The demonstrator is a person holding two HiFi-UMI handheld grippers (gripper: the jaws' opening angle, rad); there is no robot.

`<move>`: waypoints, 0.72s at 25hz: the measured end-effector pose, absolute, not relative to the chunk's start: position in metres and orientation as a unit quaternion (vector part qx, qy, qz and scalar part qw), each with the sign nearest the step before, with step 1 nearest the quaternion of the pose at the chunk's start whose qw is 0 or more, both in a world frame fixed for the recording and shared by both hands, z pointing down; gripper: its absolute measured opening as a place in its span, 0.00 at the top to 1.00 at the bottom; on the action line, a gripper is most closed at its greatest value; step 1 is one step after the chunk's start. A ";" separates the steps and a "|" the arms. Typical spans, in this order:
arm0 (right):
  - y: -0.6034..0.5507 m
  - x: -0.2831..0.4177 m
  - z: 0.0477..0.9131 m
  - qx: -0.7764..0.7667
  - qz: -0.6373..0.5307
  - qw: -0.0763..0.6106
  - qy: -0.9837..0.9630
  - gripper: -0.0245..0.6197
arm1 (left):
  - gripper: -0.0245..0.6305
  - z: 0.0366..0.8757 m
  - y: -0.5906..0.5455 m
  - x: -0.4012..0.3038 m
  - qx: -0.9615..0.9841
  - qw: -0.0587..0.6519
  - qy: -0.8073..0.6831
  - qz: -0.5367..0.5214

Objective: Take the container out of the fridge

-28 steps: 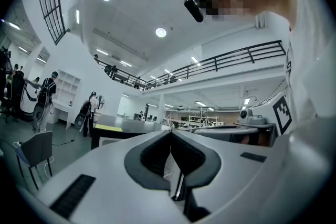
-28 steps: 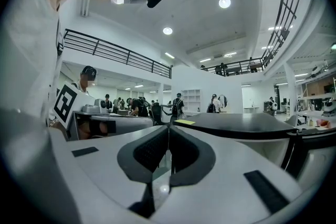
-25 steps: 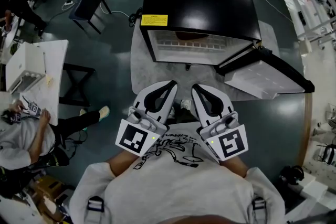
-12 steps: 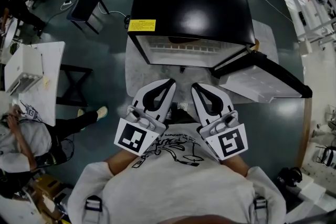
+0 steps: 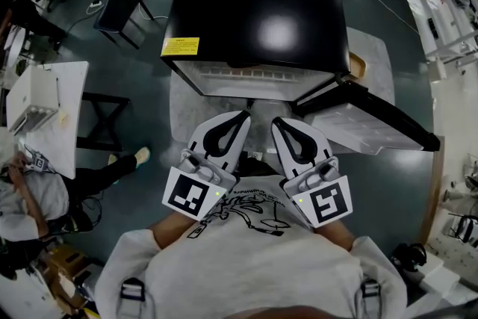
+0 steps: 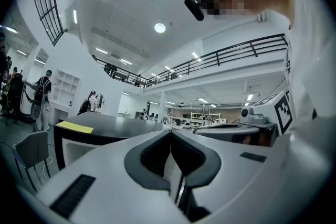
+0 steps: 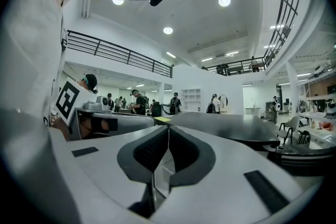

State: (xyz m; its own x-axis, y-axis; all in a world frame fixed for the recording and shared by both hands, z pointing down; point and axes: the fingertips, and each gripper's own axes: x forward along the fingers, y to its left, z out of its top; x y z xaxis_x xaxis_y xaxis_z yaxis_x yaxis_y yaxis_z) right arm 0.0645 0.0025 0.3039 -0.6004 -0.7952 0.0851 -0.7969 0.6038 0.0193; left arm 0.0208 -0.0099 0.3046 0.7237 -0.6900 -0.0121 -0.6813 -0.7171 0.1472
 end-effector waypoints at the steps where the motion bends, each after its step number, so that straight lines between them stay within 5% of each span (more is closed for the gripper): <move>1: 0.000 0.069 0.304 0.444 0.011 0.042 -0.895 0.92 | 0.94 0.305 -0.012 0.025 0.925 0.066 -0.372 -0.032; 18: -0.019 0.102 0.310 0.427 0.009 0.039 -0.903 0.92 | 0.94 0.312 -0.028 0.061 0.919 0.068 -0.387 -0.034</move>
State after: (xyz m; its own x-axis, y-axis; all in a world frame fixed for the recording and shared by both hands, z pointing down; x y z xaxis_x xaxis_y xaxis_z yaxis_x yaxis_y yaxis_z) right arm 0.1018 -0.0187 0.3100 -0.6319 -0.7711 0.0776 -0.7726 0.6347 0.0163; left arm 0.0609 -0.0283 0.3121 0.6982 -0.7158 -0.0102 -0.7065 -0.6913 0.1514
